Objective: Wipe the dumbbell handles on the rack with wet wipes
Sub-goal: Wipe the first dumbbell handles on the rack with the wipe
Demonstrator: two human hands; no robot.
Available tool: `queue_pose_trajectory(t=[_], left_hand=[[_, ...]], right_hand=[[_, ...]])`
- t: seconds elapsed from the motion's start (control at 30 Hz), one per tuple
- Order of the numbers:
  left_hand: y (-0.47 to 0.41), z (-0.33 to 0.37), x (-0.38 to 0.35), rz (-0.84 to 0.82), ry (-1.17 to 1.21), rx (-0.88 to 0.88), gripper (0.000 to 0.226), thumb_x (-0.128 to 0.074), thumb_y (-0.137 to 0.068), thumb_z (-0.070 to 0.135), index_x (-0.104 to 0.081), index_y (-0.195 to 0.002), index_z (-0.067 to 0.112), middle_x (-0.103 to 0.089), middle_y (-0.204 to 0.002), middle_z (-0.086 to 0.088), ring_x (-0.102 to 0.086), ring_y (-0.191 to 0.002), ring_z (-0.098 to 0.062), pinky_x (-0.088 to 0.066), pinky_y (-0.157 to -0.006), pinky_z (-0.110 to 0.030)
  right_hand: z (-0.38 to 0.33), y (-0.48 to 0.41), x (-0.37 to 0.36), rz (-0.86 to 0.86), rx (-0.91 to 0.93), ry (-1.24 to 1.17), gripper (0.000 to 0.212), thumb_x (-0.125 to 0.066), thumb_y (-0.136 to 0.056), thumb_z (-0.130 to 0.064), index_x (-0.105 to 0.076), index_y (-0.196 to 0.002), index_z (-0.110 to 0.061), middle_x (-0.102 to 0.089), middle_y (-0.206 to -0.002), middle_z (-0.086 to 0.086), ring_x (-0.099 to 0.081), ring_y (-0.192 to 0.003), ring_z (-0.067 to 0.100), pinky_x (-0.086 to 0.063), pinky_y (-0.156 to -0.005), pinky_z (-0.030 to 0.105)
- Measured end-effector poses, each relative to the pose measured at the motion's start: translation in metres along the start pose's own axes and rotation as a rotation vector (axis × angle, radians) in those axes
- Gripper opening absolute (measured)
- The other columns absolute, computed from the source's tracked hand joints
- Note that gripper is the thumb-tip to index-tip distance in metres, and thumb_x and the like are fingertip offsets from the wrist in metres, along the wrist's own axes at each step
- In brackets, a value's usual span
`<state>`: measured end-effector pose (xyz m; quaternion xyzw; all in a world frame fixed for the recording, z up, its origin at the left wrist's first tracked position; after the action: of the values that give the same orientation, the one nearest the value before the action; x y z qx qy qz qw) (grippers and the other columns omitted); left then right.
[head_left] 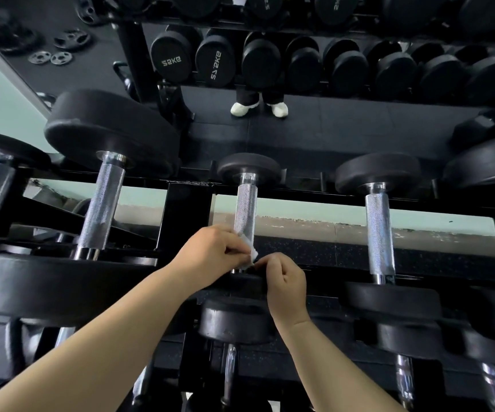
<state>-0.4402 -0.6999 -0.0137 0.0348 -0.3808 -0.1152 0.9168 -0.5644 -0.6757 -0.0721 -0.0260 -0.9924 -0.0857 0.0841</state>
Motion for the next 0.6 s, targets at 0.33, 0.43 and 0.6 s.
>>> queue_pose_trajectory(t=[0.33,0.43,0.6], left_hand=[[-0.026,-0.020,0.018,0.260,0.367,0.405,0.020,-0.053,-0.086,0.003,-0.053,-0.073,0.018,-0.050,-0.064,0.008,-0.046,-0.061,-0.008,-0.036,-0.054,-0.015],[-0.012,-0.026,0.008,0.131,0.428,0.389,0.029,-0.056,-0.079,-0.006,-0.057,-0.067,0.020,-0.055,-0.062,0.007,-0.049,-0.059,-0.005,-0.041,-0.057,-0.015],[-0.002,-0.027,0.006,0.199,0.426,0.395,0.027,-0.055,-0.079,-0.007,-0.058,-0.067,0.017,-0.054,-0.059,0.007,-0.049,-0.050,0.001,-0.037,-0.045,-0.004]], right_hand=[[0.000,0.000,0.000,-0.043,-0.047,0.006,0.029,-0.036,-0.072,-0.023,-0.056,-0.051,-0.021,-0.055,-0.060,-0.006,-0.050,-0.059,-0.002,-0.039,-0.057,0.017],[0.001,-0.001,0.000,-0.024,-0.029,0.025,0.029,-0.036,-0.072,-0.023,-0.055,-0.050,-0.024,-0.055,-0.059,-0.008,-0.050,-0.060,-0.001,-0.037,-0.056,0.016],[-0.001,-0.001,0.000,-0.003,-0.004,0.051,0.027,-0.036,-0.070,-0.029,-0.053,-0.049,-0.027,-0.055,-0.057,-0.009,-0.051,-0.061,0.003,-0.038,-0.058,0.023]])
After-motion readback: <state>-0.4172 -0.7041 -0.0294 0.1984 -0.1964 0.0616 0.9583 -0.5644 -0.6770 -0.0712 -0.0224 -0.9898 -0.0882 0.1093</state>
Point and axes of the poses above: each hand's wrist, its own y-axis away from the middle knuckle, its own x-axis out of the back of the hand, z = x × y, the point moved 6 cm from there along -y, towards the middle knuckle
